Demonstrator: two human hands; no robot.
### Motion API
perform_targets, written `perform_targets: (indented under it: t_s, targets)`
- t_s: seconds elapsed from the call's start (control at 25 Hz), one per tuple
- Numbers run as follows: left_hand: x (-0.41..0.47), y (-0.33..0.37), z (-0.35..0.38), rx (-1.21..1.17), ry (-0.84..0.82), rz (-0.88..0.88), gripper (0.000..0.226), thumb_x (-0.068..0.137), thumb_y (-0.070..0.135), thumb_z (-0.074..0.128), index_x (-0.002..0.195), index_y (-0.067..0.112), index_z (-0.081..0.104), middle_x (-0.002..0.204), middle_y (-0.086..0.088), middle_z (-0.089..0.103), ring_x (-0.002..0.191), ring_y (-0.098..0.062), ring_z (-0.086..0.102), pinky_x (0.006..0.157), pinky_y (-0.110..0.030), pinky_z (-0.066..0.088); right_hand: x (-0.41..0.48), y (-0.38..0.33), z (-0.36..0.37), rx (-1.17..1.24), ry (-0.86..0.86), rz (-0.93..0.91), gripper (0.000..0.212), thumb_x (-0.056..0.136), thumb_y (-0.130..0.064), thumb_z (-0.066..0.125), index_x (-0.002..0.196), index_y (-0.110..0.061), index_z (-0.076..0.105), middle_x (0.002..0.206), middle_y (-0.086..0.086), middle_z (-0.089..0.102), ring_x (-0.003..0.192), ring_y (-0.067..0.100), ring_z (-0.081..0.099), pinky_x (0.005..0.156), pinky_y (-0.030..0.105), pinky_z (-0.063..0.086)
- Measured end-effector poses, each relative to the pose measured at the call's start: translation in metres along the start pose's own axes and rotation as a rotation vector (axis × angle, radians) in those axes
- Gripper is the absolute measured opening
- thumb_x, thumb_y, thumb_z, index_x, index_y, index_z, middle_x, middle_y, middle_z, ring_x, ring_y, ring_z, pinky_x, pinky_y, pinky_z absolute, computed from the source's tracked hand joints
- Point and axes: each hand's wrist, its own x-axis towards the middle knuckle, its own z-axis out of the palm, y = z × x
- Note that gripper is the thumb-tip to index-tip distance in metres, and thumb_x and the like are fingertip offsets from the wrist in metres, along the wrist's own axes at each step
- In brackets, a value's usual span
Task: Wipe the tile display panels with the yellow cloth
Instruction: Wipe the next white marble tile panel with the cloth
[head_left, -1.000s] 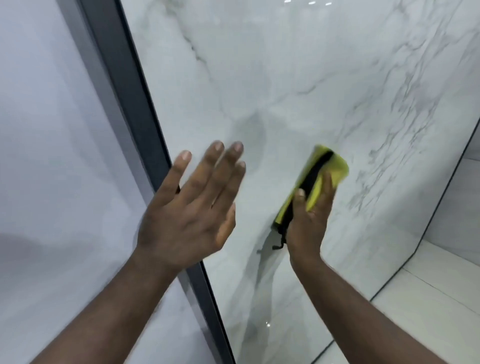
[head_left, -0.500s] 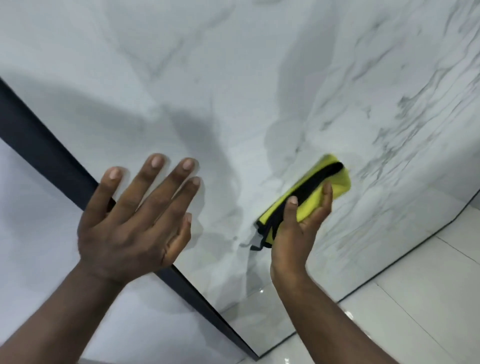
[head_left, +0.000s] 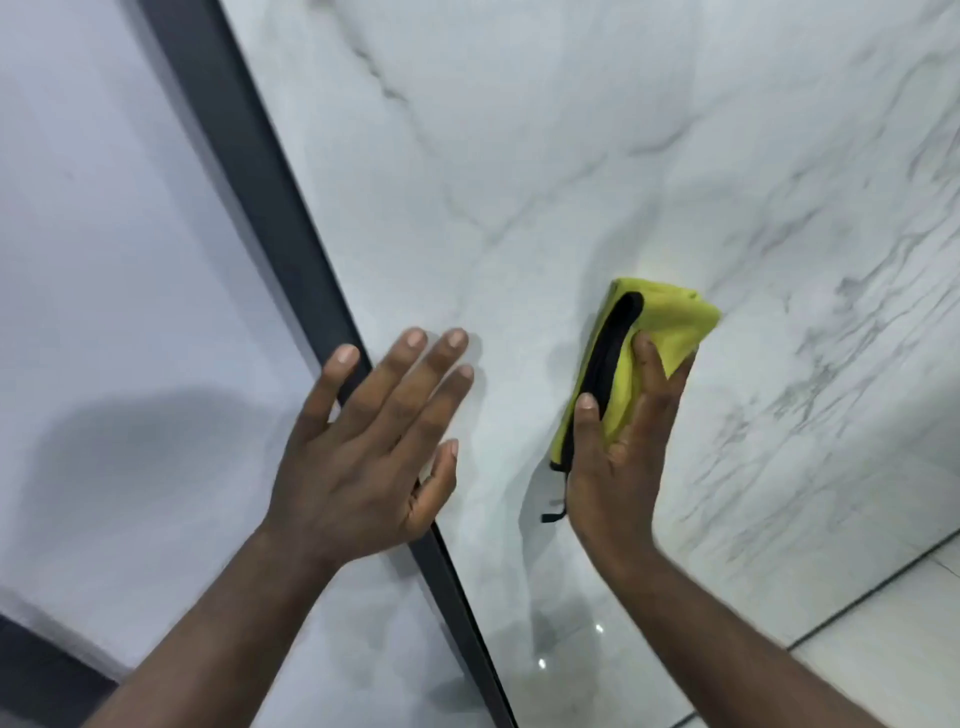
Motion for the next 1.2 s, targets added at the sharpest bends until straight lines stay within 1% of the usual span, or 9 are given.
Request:
perform_targets:
  t_s: [0.16,0.28,0.32,0.44,0.6,0.76,0.88,1.04,1.2]
  targets:
    - [-0.001,-0.055,-0.021,0.012,0.041,-0.099,0.068,0.103,0.034,0.066,0.162,0.007,0.048,0.172,-0.012,0.038,0.163,-0.029,0.03,0.133,-0.055,0.018,0.017,-0.05,0.031,0.11,0.128,0.161,0.06,0.105,-0.035,0.053,0.162,-0.036,0.035,0.177,-0.007,0.012,0.163,0.01,0.008,0.13,0.05,0.02]
    - [-0.004,-0.08,-0.025,-0.035,0.04,-0.074,0.07,0.107,0.039,0.063,0.166,0.01,0.041,0.175,-0.011,0.033,0.165,-0.029,0.026,0.132,-0.057,0.021,-0.01,-0.077,0.046,-0.159,-0.142,-0.394,0.057,0.108,-0.025,0.057,0.161,-0.034,0.038,0.178,0.001,0.007,0.165,0.021,0.009,0.132,0.051,0.017]
    - [-0.005,-0.084,-0.024,-0.055,0.04,-0.059,0.071,0.108,0.04,0.062,0.167,0.009,0.039,0.176,-0.011,0.032,0.165,-0.028,0.026,0.132,-0.056,0.022,-0.009,-0.083,0.048,-0.169,-0.141,-0.421,0.056,0.108,-0.023,0.057,0.161,-0.035,0.039,0.178,0.0,0.008,0.164,0.02,0.01,0.131,0.051,0.018]
    - [-0.006,-0.088,-0.02,-0.118,0.066,-0.04,0.071,0.109,0.04,0.059,0.168,0.008,0.036,0.177,-0.009,0.03,0.165,-0.027,0.025,0.133,-0.054,0.022,0.002,-0.107,0.067,0.023,0.086,0.003,0.057,0.108,-0.027,0.052,0.161,-0.038,0.037,0.178,-0.002,0.011,0.163,0.011,0.01,0.13,0.052,0.021]
    - [-0.01,-0.093,-0.017,-0.18,0.117,-0.043,0.069,0.109,0.038,0.059,0.168,0.007,0.037,0.176,-0.008,0.032,0.163,-0.027,0.03,0.132,-0.053,0.028,-0.041,-0.11,0.08,-0.235,-0.117,-0.442,0.058,0.11,-0.019,0.056,0.164,-0.028,0.036,0.178,0.003,0.008,0.165,0.019,0.008,0.132,0.049,0.018]
    - [-0.015,-0.09,-0.014,-0.153,0.126,0.03,0.069,0.11,0.037,0.055,0.167,0.004,0.036,0.175,-0.013,0.033,0.162,-0.031,0.034,0.128,-0.054,0.036,-0.05,-0.11,0.083,-0.058,0.102,0.025,0.059,0.112,-0.026,0.051,0.165,-0.037,0.028,0.177,-0.007,0.011,0.163,0.007,0.009,0.131,0.048,0.022]
    - [-0.021,-0.087,-0.01,-0.069,0.13,0.143,0.067,0.111,0.035,0.054,0.167,0.003,0.036,0.174,-0.013,0.035,0.161,-0.03,0.035,0.125,-0.054,0.041,-0.094,-0.089,0.085,-0.153,-0.023,-0.177,0.059,0.111,-0.023,0.054,0.165,-0.031,0.031,0.178,-0.004,0.01,0.163,0.011,0.01,0.132,0.037,0.021]
    - [-0.023,-0.088,-0.008,-0.025,0.107,0.236,0.07,0.113,0.04,0.053,0.168,0.003,0.034,0.174,-0.014,0.033,0.161,-0.03,0.035,0.126,-0.053,0.04,-0.126,-0.062,0.085,-0.054,0.169,0.23,0.058,0.113,-0.033,0.047,0.165,-0.042,0.023,0.175,-0.016,0.014,0.16,0.001,0.012,0.131,0.046,0.023]
    - [-0.027,-0.084,0.002,-0.008,0.04,0.362,0.072,0.113,0.049,0.05,0.167,0.002,0.036,0.174,-0.014,0.033,0.161,-0.031,0.033,0.128,-0.052,0.032,-0.163,-0.025,0.091,-0.121,0.169,0.105,0.059,0.11,-0.033,0.05,0.164,-0.038,0.028,0.176,-0.008,0.019,0.162,0.008,0.014,0.13,0.03,0.021]
